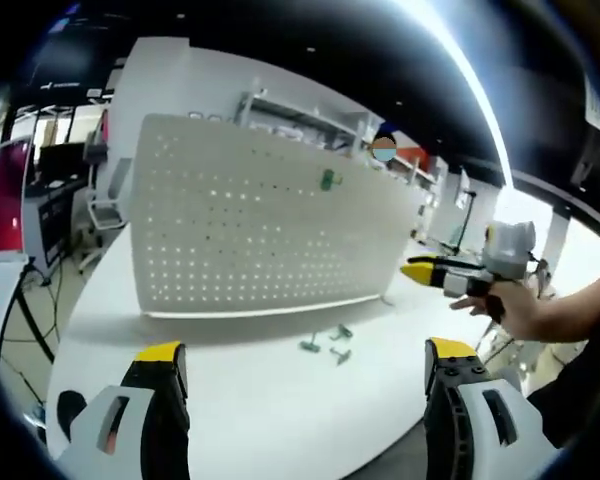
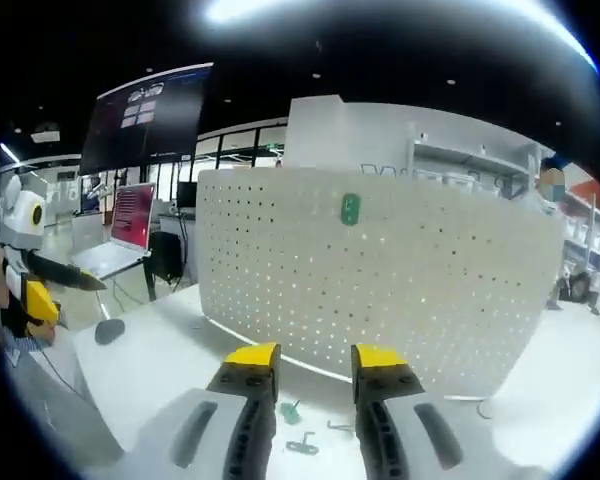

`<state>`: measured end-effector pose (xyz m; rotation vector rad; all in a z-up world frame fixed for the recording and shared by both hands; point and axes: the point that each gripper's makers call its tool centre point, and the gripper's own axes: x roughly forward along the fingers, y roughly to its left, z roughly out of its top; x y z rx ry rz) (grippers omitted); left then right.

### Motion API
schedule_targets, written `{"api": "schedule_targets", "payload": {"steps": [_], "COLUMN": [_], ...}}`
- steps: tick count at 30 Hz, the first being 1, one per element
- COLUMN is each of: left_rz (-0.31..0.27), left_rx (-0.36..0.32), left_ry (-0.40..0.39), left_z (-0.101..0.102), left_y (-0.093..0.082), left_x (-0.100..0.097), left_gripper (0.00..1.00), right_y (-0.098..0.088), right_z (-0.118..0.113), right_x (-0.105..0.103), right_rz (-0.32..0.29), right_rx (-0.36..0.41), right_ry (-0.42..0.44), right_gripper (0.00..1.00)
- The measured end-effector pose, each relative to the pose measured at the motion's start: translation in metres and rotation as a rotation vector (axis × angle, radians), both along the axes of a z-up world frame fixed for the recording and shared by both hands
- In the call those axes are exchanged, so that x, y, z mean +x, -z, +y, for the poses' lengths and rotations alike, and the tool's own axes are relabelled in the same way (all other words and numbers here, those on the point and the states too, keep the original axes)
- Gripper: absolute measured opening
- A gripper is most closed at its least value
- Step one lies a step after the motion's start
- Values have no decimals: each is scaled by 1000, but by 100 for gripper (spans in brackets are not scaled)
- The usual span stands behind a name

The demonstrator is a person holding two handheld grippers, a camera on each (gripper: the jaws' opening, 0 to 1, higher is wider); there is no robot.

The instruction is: Insert the hook assembly into the mounting plate slot until the hook locks in place.

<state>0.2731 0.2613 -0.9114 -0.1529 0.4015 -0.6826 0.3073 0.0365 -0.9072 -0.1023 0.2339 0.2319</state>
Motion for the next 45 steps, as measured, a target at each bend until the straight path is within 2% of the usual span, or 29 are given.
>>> {"api": "schedule_targets", "payload": {"steps": [5, 14, 16, 23, 34, 45], "left_rz": [5, 14, 16, 36, 53, 69], "left_rx": [13, 24, 26, 54, 59, 68], "left_ry": [15, 20, 11, 7, -7, -17], "left_z": [-2, -1, 2, 7, 10, 16], "left_y": [2, 6, 8, 16, 24, 31], "left_x": [0, 0, 1, -2, -6, -6], "left_gripper": [100, 100, 100, 100, 100, 100], "right_y": [19, 42, 49, 59, 82, 89], "right_z": [8, 13, 16, 16, 17, 18], "right_x": [-20, -46, -51, -64, -93, -101], "right_rz": [51, 122, 154, 184, 275, 305], "right_rx": [5, 11, 29, 44, 47, 67], "right_ry": [-11, -33, -44, -48, -64, -60], "right_gripper": [27, 28, 28, 31, 33, 34]}}
